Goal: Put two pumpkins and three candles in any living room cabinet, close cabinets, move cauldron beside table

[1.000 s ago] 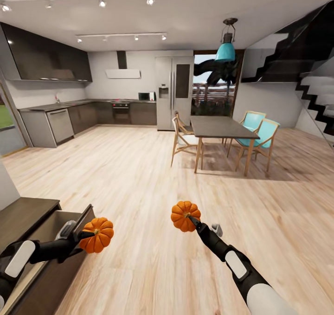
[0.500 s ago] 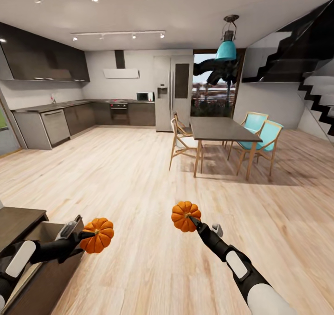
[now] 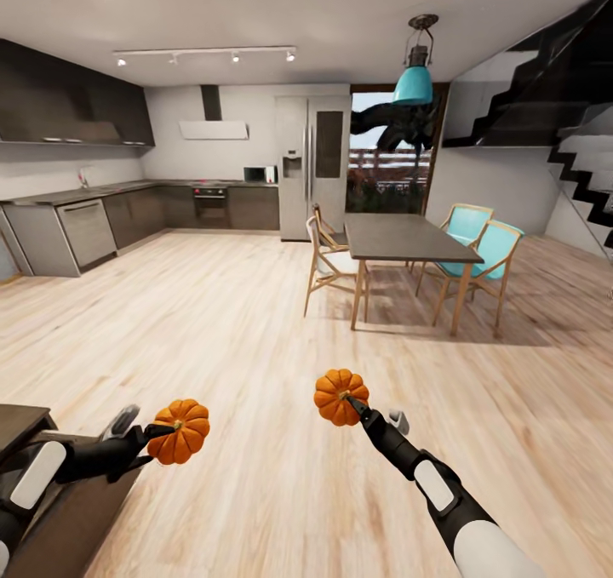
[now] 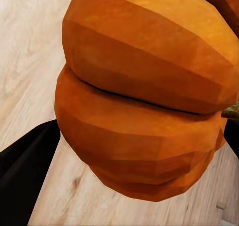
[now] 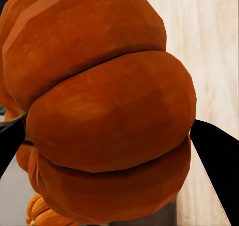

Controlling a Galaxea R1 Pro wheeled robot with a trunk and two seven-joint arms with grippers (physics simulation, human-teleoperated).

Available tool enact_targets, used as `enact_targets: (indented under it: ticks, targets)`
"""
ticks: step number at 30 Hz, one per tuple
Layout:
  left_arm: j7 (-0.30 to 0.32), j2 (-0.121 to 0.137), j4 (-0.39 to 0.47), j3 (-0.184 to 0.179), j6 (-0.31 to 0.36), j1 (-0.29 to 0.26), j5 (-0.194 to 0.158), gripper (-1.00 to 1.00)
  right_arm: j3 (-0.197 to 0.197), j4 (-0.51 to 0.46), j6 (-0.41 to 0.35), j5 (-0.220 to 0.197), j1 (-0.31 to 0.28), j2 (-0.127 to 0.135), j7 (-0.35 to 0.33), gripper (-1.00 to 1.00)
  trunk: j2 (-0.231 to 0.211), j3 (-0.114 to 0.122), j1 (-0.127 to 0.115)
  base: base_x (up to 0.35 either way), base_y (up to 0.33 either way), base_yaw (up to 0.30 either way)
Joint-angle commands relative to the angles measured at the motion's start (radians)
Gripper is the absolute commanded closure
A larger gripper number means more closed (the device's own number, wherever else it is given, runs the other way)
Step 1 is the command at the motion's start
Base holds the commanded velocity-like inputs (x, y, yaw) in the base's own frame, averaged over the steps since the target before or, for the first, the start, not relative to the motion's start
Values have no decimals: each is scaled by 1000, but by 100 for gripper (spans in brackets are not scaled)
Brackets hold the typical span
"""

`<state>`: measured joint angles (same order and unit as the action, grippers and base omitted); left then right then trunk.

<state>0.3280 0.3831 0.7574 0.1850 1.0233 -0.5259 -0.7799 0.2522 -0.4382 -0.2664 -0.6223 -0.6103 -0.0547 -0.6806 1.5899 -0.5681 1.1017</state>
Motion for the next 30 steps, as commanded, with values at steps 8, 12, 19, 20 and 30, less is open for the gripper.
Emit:
enact_targets:
  ticks: [8, 12, 19, 20, 30]
  targets:
    - [-5, -1, 0, 1, 1, 0, -13, 100, 1, -1, 1, -5, 1, -1, -1, 100, 0, -3, 0, 315, -94, -25]
    - [-6, -1, 0, 1, 1, 0, -13, 100, 2, -1, -2, -5, 1, -2, 1, 100, 0, -3, 0, 315, -95, -1]
    - [-7, -1, 1, -1, 1, 0, -13, 100, 1, -1, -3, -5, 1, -2, 1, 100, 0, -10, 0, 315, -100, -22]
    - [-7, -1, 1, -1, 1, 0, -13, 100, 1, -1, -2, -5, 1, -2, 1, 100, 0, -11, 0, 315, -108, -56]
    - [-9, -1, 1, -1, 1, 0, -13, 100, 0, -2, 4, -5, 1, -3, 1, 100, 0, -21, 0, 274, -159, -23]
